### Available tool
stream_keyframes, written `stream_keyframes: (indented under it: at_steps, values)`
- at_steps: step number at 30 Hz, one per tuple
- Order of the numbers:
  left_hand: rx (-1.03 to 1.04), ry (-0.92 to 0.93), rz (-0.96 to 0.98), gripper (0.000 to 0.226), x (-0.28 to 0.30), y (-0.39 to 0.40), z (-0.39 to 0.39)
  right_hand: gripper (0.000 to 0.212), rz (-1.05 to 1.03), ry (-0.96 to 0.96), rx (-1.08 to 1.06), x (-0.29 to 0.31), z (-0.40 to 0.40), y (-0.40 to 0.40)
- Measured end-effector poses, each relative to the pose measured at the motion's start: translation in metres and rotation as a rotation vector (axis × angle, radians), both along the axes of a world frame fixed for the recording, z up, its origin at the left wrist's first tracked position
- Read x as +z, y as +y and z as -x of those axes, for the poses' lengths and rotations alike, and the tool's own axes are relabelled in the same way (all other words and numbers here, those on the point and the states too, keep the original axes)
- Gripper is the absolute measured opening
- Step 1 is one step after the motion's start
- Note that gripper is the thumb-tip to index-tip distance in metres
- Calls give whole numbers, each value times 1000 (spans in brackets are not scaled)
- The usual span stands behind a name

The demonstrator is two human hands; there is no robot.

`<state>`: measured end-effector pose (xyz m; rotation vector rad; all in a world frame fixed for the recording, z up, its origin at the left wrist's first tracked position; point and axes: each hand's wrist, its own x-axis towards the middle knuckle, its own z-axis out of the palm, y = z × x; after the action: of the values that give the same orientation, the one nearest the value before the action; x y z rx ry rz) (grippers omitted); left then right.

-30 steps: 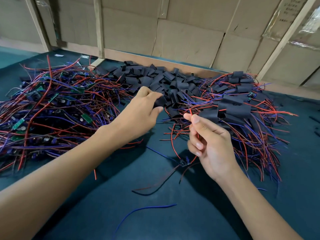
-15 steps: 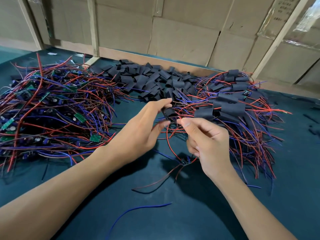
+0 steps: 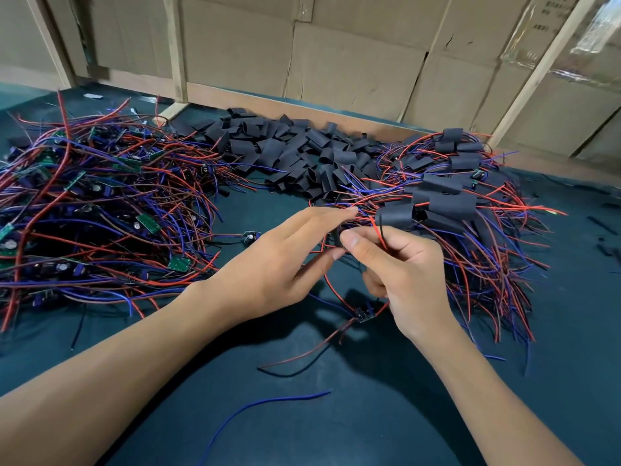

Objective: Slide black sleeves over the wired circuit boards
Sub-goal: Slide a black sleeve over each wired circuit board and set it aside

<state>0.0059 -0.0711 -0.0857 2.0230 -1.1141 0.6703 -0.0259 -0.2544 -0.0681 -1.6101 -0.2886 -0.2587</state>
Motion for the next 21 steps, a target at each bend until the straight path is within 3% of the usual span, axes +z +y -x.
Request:
stream_keyframes:
  at_steps: [8, 11, 16, 21]
  values:
    - [-15, 22, 23, 50, -1, 2, 0, 9, -179, 198, 67, 0, -6, -5]
    - [-9, 27, 18, 51, -2, 3, -2, 11, -105, 123, 24, -2, -4, -4]
    - [-2, 51, 33, 53, -5, 5, -4, 19, 198, -102, -102, -1, 2, -4]
    - [-5, 94, 148, 54, -4, 3, -4, 15, 230, -168, -209, -4, -1, -7]
